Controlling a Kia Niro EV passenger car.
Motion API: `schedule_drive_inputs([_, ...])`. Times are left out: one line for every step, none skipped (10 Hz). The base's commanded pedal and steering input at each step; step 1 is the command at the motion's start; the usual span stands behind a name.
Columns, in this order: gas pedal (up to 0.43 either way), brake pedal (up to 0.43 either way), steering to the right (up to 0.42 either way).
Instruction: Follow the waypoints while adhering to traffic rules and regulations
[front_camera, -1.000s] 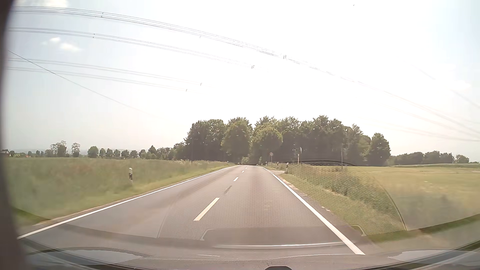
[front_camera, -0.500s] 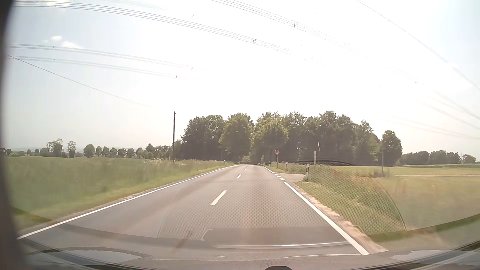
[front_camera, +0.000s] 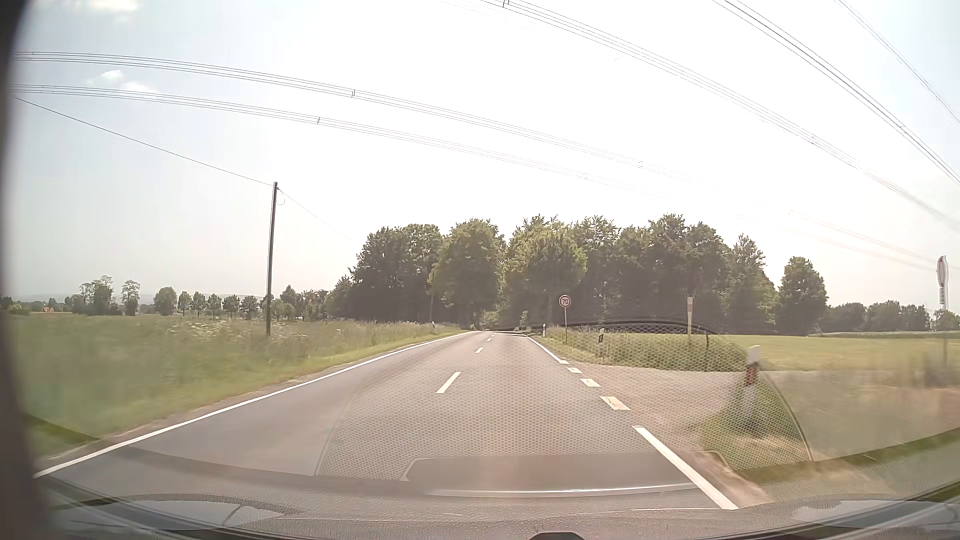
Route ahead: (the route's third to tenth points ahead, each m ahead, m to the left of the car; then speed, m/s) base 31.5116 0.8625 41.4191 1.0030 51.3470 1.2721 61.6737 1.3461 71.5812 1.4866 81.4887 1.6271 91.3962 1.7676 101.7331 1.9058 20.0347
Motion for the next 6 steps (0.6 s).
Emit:
schedule_drive_inputs([0.169,0.000,0.000])
schedule_drive_inputs([0.157,0.000,0.000])
schedule_drive_inputs([0.150,0.000,0.001])
schedule_drive_inputs([0.150,0.000,0.001])
schedule_drive_inputs([0.150,0.000,0.000])
schedule_drive_inputs([0.150,0.000,0.001])
